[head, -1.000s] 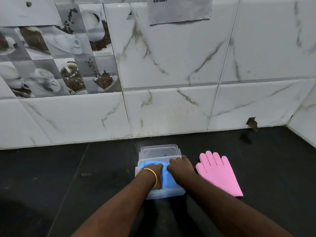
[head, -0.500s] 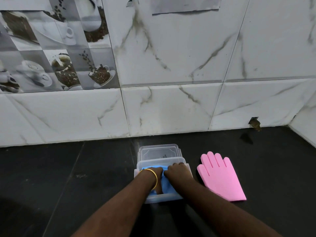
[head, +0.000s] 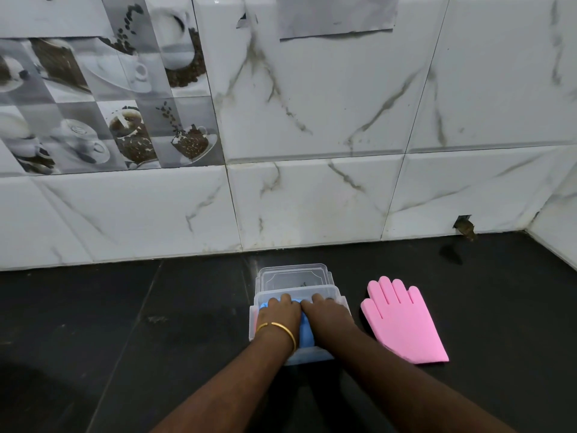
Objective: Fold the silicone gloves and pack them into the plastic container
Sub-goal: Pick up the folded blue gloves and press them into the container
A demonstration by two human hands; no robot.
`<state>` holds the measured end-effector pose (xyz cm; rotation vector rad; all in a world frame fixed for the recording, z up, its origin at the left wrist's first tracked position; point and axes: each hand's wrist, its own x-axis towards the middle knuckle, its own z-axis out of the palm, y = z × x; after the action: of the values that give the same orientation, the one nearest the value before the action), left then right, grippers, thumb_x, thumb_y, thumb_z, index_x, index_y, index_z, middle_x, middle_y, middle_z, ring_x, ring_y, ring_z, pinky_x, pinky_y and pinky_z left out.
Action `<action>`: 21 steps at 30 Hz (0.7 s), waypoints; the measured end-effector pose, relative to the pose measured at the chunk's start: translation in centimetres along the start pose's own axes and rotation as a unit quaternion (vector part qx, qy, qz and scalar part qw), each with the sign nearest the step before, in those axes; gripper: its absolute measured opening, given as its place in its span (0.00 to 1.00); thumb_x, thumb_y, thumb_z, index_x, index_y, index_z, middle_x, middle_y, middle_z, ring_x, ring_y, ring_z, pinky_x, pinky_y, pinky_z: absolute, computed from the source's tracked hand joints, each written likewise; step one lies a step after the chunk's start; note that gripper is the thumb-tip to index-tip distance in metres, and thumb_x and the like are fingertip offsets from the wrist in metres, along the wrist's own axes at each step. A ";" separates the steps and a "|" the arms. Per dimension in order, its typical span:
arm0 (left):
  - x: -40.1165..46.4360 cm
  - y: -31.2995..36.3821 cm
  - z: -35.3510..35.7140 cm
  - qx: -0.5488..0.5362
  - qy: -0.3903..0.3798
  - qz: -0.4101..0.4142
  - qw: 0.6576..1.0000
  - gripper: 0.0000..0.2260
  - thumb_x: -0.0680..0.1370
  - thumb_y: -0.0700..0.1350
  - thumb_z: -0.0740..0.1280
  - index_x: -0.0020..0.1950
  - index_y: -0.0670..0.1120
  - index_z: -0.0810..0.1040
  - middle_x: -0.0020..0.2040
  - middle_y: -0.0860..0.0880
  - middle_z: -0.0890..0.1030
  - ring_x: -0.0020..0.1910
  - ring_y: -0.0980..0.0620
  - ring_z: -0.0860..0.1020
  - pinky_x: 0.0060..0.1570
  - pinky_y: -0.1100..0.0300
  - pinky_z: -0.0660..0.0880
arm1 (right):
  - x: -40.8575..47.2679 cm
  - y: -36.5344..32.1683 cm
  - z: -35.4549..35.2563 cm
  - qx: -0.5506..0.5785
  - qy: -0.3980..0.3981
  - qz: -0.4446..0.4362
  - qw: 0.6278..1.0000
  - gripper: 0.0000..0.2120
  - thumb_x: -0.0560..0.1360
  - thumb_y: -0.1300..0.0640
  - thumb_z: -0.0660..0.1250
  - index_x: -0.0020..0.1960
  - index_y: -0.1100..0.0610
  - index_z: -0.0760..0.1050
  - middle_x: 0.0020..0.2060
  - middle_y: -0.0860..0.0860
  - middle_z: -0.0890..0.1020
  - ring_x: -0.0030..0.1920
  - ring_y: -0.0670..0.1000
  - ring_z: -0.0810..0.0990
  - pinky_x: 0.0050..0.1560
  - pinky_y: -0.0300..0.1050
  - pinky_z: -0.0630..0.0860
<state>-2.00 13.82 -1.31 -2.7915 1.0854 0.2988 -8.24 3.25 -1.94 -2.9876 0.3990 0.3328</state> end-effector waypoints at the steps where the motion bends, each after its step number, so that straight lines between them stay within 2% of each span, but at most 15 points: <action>1: 0.1 -0.1 0.0 -0.010 -0.008 -0.001 1.000 0.25 0.75 0.45 0.69 0.70 0.47 0.66 0.67 0.45 0.68 0.66 0.42 0.70 0.62 0.48 0.69 | 0.0 -0.1 0.0 -0.003 0.003 0.001 1.000 0.20 0.79 0.61 0.62 0.70 0.53 0.67 0.65 0.56 0.71 0.64 0.60 0.75 0.59 0.54 0.74; 6: 0.7 -0.3 -0.2 -0.034 -0.042 0.004 0.999 0.27 0.73 0.43 0.70 0.69 0.45 0.65 0.67 0.43 0.67 0.65 0.39 0.72 0.60 0.46 0.71 | 0.0 -0.2 0.0 -0.008 0.001 -0.001 1.000 0.21 0.79 0.62 0.61 0.72 0.53 0.67 0.65 0.57 0.72 0.64 0.60 0.75 0.61 0.53 0.73; 21: 2.7 -1.4 1.2 -0.090 -0.091 0.029 0.991 0.28 0.69 0.46 0.74 0.66 0.45 0.68 0.64 0.42 0.72 0.64 0.41 0.73 0.65 0.48 0.71 | 1.1 -0.5 0.1 -0.035 -0.041 0.006 0.999 0.22 0.81 0.60 0.60 0.74 0.54 0.67 0.68 0.58 0.69 0.67 0.63 0.71 0.67 0.56 0.68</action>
<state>0.74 13.27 -3.06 -2.8179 1.1481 0.6765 -7.11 3.43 -2.29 -3.0286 0.4066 0.4791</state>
